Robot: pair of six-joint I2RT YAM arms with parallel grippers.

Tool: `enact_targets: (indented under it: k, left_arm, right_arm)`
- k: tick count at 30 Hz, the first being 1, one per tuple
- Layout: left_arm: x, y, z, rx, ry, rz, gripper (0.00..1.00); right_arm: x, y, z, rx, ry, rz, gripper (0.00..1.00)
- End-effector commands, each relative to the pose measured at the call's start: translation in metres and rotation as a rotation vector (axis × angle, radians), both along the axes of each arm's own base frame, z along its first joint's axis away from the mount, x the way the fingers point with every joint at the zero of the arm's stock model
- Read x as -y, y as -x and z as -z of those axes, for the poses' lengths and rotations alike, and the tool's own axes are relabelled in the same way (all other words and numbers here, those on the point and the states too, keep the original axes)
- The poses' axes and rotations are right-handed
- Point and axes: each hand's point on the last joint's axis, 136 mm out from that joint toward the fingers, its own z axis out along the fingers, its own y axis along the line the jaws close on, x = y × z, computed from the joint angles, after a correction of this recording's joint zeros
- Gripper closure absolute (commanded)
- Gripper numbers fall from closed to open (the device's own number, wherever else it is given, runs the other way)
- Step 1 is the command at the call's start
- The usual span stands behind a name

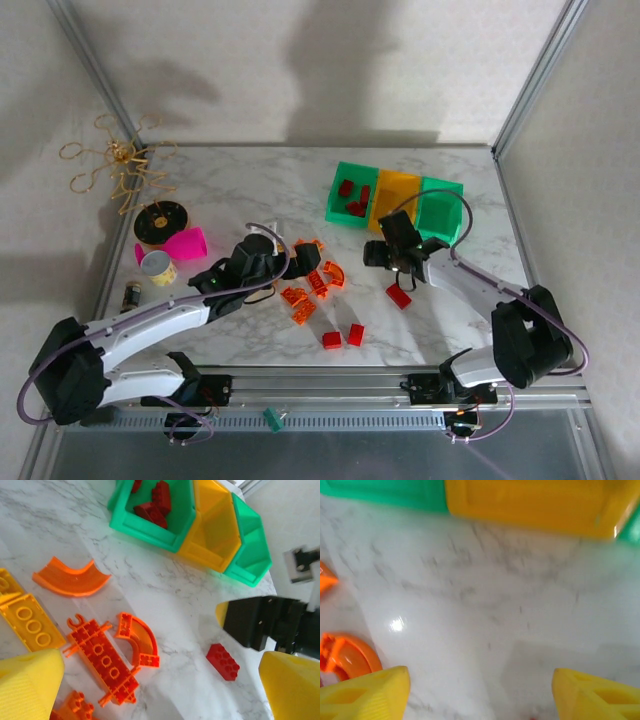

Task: Sort the legos into containers by color
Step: Pick up the lego from the bottom-right of the table.

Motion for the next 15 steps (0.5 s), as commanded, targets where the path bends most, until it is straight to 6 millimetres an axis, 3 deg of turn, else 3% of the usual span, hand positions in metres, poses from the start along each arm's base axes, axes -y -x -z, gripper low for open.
enact_targets:
  k: [1, 8, 15]
  left_arm:
    - [-0.001, 0.013, 0.004, -0.006, 0.007, -0.012, 0.0]
    - [0.002, 0.025, 0.008, -0.017, 0.023, -0.011, 0.0]
    - [-0.003, 0.029, 0.016, -0.019, 0.015, -0.03, 0.0]
  right_arm:
    - [0.011, 0.026, 0.017, -0.076, -0.003, 0.044, 0.2]
    - [0.013, 0.055, 0.046, -0.169, -0.027, 0.037, 0.11]
    - [0.008, 0.088, 0.058, -0.219, 0.02, 0.006, 0.19]
